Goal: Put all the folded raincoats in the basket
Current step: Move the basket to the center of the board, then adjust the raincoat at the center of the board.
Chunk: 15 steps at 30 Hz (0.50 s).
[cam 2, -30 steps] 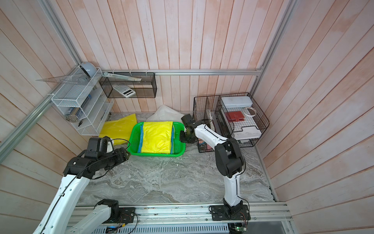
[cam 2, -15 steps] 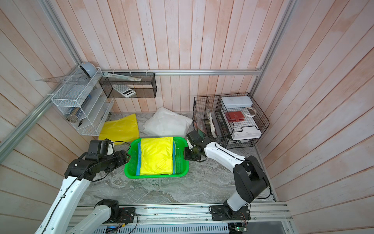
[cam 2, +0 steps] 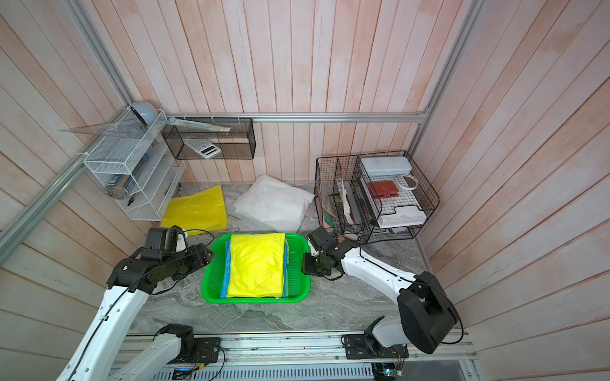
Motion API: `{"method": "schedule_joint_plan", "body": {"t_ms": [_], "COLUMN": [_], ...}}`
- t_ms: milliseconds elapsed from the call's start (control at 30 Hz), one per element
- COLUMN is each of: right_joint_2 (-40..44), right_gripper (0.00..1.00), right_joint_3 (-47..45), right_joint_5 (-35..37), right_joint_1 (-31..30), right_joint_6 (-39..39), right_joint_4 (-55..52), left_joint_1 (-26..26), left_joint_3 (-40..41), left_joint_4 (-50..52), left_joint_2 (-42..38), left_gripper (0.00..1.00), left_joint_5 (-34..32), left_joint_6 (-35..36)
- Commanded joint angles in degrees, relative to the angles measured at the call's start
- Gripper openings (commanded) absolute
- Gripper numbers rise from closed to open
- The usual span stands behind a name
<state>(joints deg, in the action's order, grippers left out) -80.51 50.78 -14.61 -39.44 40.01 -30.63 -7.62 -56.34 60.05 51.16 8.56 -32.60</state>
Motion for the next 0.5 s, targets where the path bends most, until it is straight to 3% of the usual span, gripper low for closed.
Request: {"method": "schedule_joint_plan", "body": {"t_ms": [0, 133, 367, 467], "right_joint_2": [0.57, 2.76, 7.30, 3.20], "right_gripper": [0.50, 0.58, 0.58, 0.56], "right_joint_3": [2.87, 8.06, 16.68, 24.40], "right_joint_5": [3.27, 8.94, 9.47, 9.62], "right_joint_1": [-0.55, 1.47, 7.63, 9.47], "right_joint_6": [-2.70, -7.03, -12.77, -14.65], "right_joint_4": [-6.05, -13.48, -13.24, -13.30], "left_joint_1": [0.17, 0.17, 0.23, 0.23], "left_joint_3": [-0.72, -3.06, -4.13, -5.11], "left_joint_4": [-2.64, -4.10, -7.38, -8.99], "left_joint_2": [1.89, 5.08, 8.60, 10.88], "left_gripper": [0.75, 0.75, 0.75, 0.75], "left_joint_5": [0.58, 0.75, 1.29, 2.08], "left_joint_6": [-0.27, -0.18, -0.57, -1.17]}}
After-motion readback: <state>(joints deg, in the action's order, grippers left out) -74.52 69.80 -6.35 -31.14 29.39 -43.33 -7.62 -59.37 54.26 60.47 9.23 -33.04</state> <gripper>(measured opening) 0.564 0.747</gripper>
